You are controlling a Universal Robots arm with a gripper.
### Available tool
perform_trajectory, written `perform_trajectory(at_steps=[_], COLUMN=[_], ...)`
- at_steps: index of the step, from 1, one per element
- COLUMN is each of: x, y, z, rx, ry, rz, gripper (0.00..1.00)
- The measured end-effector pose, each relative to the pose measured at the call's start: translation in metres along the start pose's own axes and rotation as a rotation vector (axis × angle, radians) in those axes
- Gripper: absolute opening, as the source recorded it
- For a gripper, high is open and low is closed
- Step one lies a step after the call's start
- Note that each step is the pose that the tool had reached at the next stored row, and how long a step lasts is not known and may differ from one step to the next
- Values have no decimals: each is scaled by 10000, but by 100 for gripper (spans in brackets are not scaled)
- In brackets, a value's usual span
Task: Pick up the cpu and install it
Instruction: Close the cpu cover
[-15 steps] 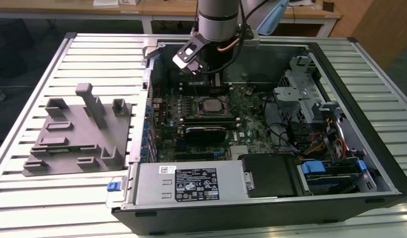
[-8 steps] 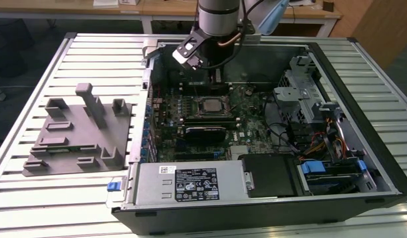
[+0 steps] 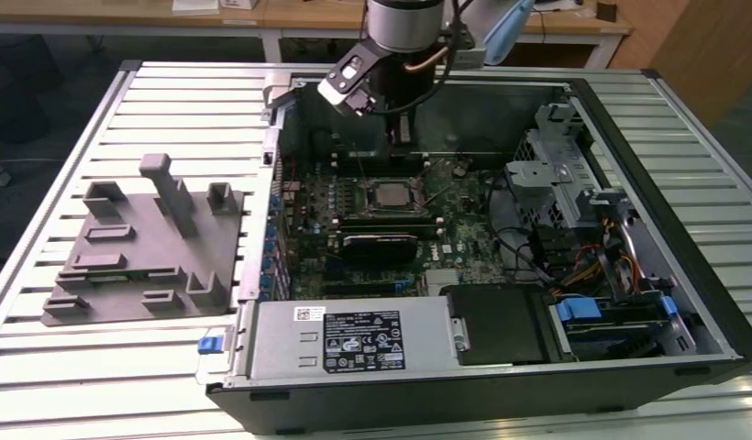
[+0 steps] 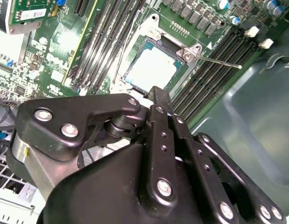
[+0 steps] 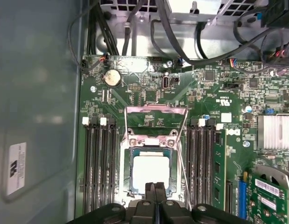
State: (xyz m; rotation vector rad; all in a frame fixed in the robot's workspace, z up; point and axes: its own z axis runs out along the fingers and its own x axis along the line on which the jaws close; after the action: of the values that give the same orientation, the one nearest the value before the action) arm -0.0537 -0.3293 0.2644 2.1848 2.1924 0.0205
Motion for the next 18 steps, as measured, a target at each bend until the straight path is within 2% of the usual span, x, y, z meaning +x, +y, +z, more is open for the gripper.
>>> perform_trajectory(at_steps=[4, 9, 14, 18], x=[-2, -7, -98, -106], y=[3, 11, 11, 38], z=[-81, -285, -293, -291], rx=[0, 0, 1, 0], ry=[0, -2, 7, 9], rz=[0, 0, 0, 1], gripper=[11, 11, 11, 11])
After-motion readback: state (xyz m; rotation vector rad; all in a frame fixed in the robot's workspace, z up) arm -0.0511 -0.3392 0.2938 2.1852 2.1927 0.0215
